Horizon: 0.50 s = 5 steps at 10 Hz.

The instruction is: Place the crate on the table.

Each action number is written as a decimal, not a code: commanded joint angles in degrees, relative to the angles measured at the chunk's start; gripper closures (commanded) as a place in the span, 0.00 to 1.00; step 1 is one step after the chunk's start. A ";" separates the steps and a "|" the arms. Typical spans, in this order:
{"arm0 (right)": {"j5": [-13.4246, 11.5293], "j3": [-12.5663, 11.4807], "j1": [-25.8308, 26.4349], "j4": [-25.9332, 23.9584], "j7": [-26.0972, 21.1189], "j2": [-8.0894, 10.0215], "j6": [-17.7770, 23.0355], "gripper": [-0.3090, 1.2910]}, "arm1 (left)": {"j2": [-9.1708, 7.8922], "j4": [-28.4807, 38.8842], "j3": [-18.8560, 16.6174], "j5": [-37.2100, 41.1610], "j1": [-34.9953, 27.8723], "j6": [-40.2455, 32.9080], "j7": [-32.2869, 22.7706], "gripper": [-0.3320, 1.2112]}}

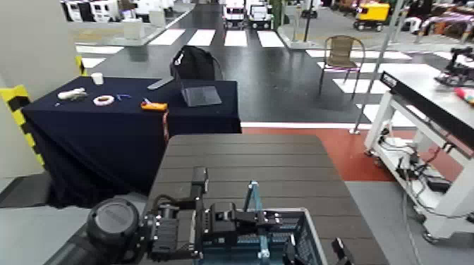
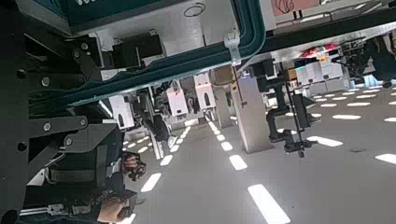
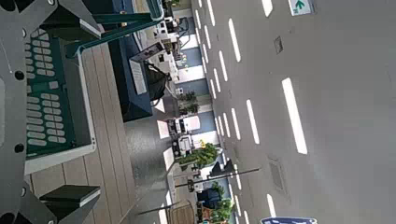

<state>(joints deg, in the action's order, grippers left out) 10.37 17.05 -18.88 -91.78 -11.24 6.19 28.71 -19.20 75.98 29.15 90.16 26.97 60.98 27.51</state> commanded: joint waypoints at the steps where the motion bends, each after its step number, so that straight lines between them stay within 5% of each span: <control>1: 0.00 0.18 0.16 0.11 -0.01 0.05 0.11 0.28 | 0.66 -4.18 1.61 -3.23 3.62 -1.04 2.55 1.00; 5: 0.18 0.35 0.25 0.11 -0.01 0.05 0.38 0.28 | 3.12 -11.56 5.75 -8.24 10.21 -3.59 9.50 1.00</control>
<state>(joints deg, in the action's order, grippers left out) 10.50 17.35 -18.73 -91.75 -11.25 6.24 29.04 -16.37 65.35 34.32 82.34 36.36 57.70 36.98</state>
